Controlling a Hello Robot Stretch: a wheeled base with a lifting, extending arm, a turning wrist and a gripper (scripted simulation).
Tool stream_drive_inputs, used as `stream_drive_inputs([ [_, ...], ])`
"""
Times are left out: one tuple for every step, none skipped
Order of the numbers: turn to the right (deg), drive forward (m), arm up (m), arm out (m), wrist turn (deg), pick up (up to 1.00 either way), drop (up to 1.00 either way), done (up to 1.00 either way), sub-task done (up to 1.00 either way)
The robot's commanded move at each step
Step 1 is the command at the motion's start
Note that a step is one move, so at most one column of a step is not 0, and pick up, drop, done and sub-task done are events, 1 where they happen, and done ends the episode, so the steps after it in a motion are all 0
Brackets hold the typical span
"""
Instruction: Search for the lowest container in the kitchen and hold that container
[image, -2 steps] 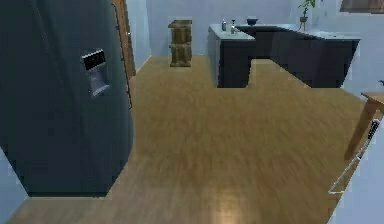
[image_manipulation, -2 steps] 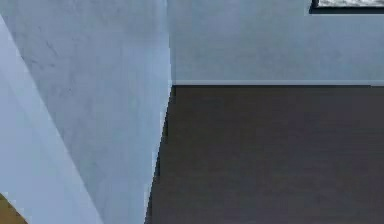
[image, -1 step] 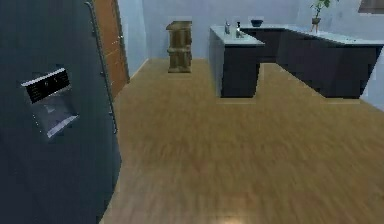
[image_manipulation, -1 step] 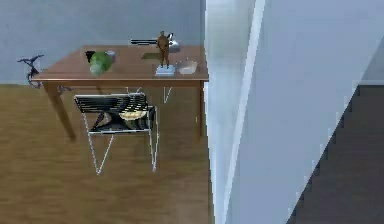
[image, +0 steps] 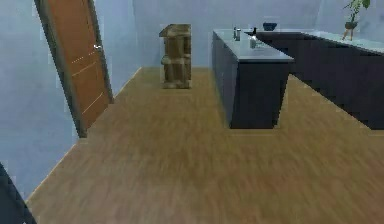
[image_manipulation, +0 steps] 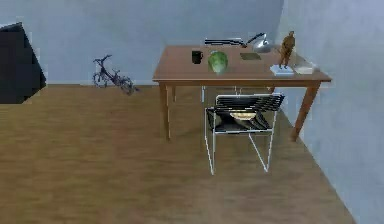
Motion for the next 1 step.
stream_drive_inputs([
  [0.0, 1.0, 0.0, 0.0, 0.0, 0.0, 0.0, 0.0, 0.0],
])
